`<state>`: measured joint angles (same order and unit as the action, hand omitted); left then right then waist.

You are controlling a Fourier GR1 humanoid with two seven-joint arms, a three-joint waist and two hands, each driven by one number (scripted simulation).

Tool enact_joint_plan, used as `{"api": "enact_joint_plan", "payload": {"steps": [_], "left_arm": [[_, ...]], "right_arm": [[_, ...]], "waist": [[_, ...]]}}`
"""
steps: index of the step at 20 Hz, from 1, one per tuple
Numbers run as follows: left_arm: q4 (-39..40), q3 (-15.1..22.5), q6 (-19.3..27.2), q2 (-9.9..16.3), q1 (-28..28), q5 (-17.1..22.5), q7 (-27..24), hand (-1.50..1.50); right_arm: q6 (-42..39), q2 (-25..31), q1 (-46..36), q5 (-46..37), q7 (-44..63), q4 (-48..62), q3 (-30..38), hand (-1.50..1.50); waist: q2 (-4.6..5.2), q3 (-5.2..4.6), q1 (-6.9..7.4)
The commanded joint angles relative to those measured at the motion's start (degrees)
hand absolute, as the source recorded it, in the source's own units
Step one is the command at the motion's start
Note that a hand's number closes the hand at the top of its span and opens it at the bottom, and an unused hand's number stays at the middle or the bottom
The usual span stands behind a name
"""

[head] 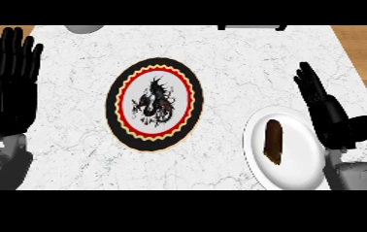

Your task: Pick the sweet potato from the plate and place it in the plate

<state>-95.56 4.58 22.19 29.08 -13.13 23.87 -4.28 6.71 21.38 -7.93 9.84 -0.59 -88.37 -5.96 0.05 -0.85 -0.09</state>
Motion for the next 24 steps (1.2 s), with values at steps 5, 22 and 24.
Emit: {"api": "enact_joint_plan", "payload": {"steps": [5, 22, 24], "left_arm": [[10.17, 9.37, 0.4, -1.63, 7.6, -5.57, 7.4, 0.0], [10.49, 14.41, 3.91, -5.93, 8.46, -9.15, 16.08, 0.0], [13.14, 14.62, 2.26, -6.93, 8.65, -9.14, 13.32, 0.0]], "right_arm": [[-4.42, 1.2, -7.15, -3.02, 15.85, -1.8, -8.63, 1.5], [-6.26, 17.1, 5.79, -22.58, -2.48, -0.79, -13.09, -1.5], [-7.91, 19.65, 4.52, -26.77, 1.67, -2.75, -15.35, -1.5]], "waist": [[0.32, 0.71, 0.77], [-0.14, 0.86, 0.09], [-0.12, 0.77, -0.03]]}}
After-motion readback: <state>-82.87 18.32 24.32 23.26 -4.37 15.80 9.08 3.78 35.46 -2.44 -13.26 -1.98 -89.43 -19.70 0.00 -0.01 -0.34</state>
